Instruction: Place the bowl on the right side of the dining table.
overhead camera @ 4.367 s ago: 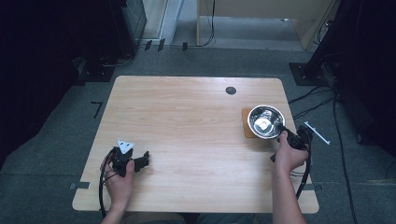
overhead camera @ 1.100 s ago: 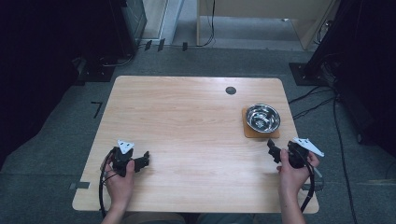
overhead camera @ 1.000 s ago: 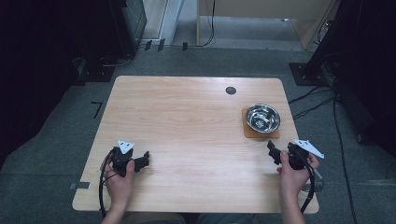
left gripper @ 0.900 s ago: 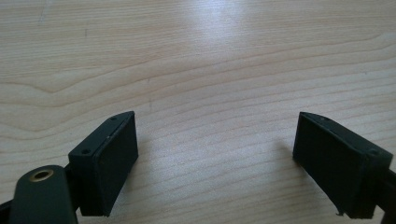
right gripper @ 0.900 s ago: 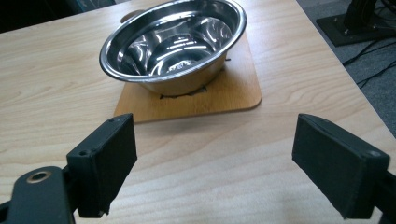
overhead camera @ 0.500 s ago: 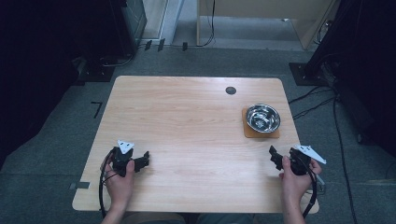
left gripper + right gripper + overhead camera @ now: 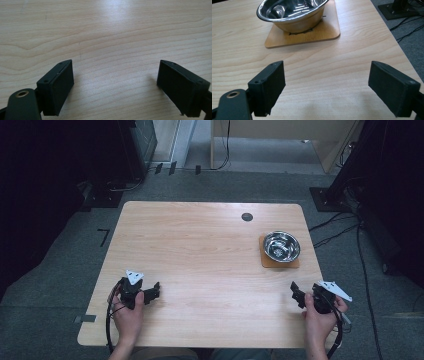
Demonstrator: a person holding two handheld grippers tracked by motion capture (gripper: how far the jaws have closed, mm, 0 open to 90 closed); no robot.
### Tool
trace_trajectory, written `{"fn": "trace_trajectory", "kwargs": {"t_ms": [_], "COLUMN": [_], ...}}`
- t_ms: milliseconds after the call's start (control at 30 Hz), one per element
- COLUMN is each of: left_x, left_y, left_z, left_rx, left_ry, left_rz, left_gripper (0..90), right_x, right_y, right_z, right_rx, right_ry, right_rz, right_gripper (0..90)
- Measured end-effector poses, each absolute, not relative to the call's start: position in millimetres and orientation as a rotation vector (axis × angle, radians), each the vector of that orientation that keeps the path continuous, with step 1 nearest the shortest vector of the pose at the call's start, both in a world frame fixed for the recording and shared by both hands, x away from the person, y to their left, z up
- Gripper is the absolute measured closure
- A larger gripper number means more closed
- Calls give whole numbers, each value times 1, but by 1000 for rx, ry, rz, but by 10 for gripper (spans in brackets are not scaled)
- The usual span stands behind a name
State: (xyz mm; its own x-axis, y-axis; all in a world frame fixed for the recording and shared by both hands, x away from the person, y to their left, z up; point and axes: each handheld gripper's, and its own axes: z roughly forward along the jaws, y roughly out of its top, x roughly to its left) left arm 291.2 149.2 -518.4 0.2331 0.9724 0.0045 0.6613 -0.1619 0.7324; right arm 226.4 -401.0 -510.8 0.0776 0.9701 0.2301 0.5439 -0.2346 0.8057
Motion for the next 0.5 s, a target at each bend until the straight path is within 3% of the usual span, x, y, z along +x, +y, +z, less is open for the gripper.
{"fn": "trace_trajectory", "kwargs": {"t_ms": [500], "left_x": [291], "left_y": [149], "left_z": [-518], "left_rx": [1903], "left_ry": [1495], "left_rz": [656], "left_gripper": [136], "right_x": [209], "right_y": [-420], "right_z": [-515], "right_rx": [1872], "right_ry": [1474], "right_rz": [1027], "right_gripper": [139]}}
